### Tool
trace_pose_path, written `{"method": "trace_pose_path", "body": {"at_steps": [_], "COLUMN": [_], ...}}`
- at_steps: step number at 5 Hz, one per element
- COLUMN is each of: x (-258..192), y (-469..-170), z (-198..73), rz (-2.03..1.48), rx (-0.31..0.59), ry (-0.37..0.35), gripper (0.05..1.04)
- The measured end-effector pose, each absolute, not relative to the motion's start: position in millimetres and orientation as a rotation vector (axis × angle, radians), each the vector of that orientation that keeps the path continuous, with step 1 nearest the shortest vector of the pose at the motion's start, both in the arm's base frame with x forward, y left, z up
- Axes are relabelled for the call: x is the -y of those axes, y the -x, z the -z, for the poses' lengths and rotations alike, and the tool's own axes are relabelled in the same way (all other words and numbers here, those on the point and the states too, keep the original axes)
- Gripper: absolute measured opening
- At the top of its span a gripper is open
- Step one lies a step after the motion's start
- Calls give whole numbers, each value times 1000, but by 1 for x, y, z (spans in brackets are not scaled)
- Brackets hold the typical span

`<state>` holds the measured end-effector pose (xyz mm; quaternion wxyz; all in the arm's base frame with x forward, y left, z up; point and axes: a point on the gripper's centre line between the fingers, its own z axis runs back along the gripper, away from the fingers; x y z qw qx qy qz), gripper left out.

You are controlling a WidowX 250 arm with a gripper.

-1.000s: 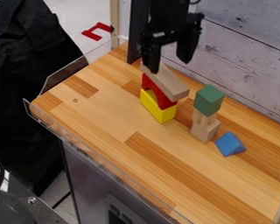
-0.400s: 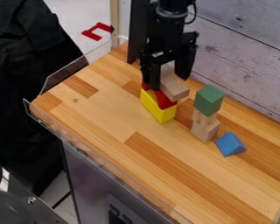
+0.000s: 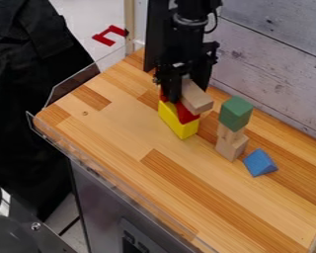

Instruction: Drops a wooden block on another wooden block

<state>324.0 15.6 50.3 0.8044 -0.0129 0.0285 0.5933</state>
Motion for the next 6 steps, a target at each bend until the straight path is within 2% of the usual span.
{"method": "trace_pose_path", "body": {"at_steps": [1,3,4,5,6], "x": [-17,-19,-15,-8,3], "y": [-329,-335,-331,-311,-308], "z": [-56,-70,-111,-126,-134], "rz": [-1259,-1271,-1290,-1313,-1309], "rx": [-50,-8,148,217,253], "ry": [25,35,171,238,255], "gripper": [575,574,574,574,574]}}
